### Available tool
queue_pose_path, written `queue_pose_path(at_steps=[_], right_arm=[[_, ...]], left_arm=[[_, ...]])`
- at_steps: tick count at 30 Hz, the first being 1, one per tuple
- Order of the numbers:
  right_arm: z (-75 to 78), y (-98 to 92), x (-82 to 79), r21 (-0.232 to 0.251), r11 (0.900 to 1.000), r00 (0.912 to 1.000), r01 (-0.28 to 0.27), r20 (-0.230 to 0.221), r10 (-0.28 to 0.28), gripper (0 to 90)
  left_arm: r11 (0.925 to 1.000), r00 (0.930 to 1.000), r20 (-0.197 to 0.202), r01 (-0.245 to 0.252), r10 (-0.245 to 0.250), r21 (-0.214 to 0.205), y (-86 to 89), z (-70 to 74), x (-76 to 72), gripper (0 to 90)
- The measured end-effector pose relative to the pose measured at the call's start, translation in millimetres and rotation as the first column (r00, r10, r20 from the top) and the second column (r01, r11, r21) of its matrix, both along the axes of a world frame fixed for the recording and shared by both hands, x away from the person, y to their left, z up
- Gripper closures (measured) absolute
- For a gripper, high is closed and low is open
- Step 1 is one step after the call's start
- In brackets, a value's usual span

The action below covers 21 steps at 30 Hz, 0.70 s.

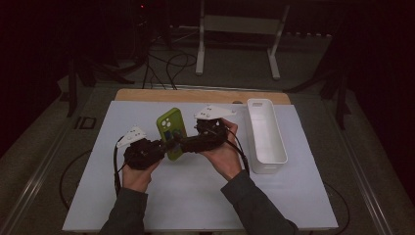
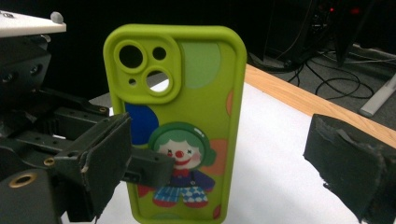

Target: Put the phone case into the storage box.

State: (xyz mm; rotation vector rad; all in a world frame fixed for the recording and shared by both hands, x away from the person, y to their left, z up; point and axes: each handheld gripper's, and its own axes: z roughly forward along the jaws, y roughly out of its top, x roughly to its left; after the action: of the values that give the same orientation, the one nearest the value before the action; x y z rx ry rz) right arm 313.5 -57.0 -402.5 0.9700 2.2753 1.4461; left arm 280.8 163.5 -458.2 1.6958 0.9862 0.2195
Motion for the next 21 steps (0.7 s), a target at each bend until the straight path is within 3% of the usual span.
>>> queue_pose_path(at_steps=[14, 21], right_arm=[[8.7, 12.9, 2.8, -0.019, 0.9996, 0.9998, -0.020, 0.005, 0.020, 7.6], [12.3, 20.3, 4.5, -0.055, 0.9980, 0.9995, -0.032, 0.003, 0.032, 7.5]], left_arm=[[0.9999, 0.9999, 0.003, 0.011, -0.011, 0.005, -3.4, -1.2, -0.5, 77.5], [0.9998, 0.9998, 0.006, 0.017, -0.017, 0.015, -4.9, -2.1, -0.6, 77.5]])
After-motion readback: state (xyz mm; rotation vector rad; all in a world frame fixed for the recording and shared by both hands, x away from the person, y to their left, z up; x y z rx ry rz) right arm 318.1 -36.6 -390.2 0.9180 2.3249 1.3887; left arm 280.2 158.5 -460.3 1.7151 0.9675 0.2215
